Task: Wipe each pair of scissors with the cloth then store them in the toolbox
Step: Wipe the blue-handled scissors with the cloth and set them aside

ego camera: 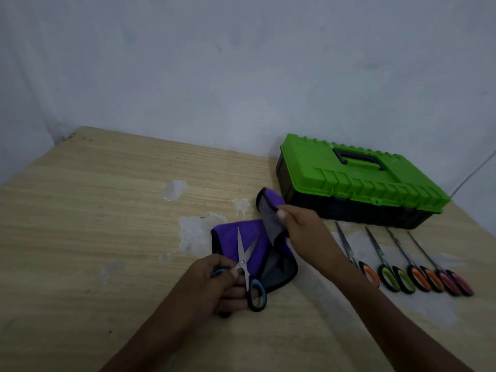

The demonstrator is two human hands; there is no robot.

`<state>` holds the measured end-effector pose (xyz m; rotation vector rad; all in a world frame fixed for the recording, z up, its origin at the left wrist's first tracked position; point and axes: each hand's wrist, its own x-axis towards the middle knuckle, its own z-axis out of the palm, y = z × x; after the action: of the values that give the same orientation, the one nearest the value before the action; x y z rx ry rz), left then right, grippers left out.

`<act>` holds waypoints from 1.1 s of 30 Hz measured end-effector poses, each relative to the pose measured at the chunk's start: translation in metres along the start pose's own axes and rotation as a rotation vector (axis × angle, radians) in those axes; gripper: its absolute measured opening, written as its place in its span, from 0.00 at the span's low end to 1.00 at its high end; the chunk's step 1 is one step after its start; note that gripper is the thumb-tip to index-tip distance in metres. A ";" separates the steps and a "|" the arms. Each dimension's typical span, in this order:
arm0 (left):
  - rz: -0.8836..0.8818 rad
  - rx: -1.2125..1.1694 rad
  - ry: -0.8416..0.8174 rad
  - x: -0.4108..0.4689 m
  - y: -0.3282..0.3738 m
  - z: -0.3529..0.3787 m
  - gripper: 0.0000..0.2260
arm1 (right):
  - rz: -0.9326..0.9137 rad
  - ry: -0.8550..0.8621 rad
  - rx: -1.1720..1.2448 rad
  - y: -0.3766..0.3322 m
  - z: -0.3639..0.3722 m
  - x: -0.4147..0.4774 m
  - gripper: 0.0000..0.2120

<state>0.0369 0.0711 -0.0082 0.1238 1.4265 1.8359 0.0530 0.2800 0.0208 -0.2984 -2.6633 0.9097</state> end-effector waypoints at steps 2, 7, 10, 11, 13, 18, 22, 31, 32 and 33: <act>0.002 -0.015 -0.012 -0.001 0.001 0.000 0.04 | -0.007 0.008 0.008 -0.007 -0.014 -0.017 0.12; 0.044 0.060 0.041 -0.002 0.000 0.004 0.05 | -0.188 -0.479 -0.309 -0.037 0.012 -0.067 0.20; 0.050 0.061 0.033 -0.002 0.000 0.003 0.04 | -0.150 -0.416 -0.432 -0.033 0.021 -0.057 0.27; 0.041 0.048 0.024 -0.002 -0.001 0.002 0.05 | -0.151 -0.399 -0.459 -0.033 0.020 -0.054 0.27; 0.032 0.061 0.022 -0.001 -0.001 0.001 0.05 | -0.164 -0.412 -0.490 -0.035 0.018 -0.055 0.27; 0.009 -0.007 -0.032 -0.002 -0.002 -0.003 0.07 | -0.186 -0.580 -0.467 -0.048 0.015 -0.079 0.27; 0.017 -0.065 -0.078 -0.004 0.001 -0.005 0.09 | -0.192 -0.539 -0.465 -0.048 0.019 -0.072 0.28; 0.021 -0.074 -0.099 -0.004 -0.002 -0.007 0.11 | -0.215 -0.501 -0.335 -0.027 0.031 -0.082 0.31; 0.017 -0.069 -0.095 -0.003 -0.003 -0.008 0.10 | -0.232 -0.435 -0.359 -0.025 0.033 -0.081 0.30; 0.015 -0.062 -0.089 -0.002 -0.004 -0.008 0.10 | -0.260 -0.328 -0.403 -0.023 0.035 -0.079 0.29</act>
<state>0.0364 0.0638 -0.0132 0.1824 1.3093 1.8619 0.1117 0.2196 -0.0082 0.1231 -3.0812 0.3615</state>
